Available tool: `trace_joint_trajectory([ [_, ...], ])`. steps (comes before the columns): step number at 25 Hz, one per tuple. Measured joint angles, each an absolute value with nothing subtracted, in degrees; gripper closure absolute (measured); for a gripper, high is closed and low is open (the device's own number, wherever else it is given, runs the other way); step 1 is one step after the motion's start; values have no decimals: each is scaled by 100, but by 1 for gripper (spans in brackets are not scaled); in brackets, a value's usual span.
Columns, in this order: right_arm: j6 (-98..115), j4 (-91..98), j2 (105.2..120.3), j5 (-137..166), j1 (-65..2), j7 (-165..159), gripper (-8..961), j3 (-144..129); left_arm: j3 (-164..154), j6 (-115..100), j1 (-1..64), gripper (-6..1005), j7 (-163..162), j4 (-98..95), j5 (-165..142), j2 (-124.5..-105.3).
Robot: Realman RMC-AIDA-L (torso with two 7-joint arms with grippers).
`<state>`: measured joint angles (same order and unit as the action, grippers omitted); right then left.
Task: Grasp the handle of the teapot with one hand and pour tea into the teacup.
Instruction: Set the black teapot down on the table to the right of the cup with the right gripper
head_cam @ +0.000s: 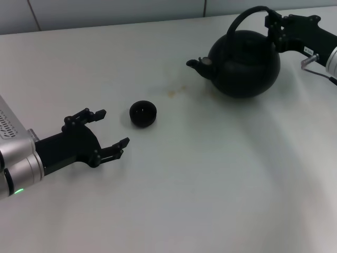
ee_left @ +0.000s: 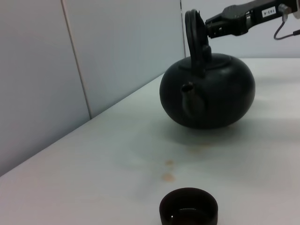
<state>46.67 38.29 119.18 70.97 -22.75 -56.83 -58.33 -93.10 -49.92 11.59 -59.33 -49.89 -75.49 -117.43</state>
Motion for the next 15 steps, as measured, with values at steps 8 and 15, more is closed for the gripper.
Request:
trace_joint_trajectory([
  [8, 4633, 3605, 11909, 7094, -2334, -5421, 871, -5721, -9309, -4992, 1189, 158, -5902, -4951, -7549, -11783],
  [15, 4626, 3420, 11909, 7094, -2440, -5225, 871, -5660, -9307, -4992, 1194, 159, -5883, -4942, -7549, -11786],
])
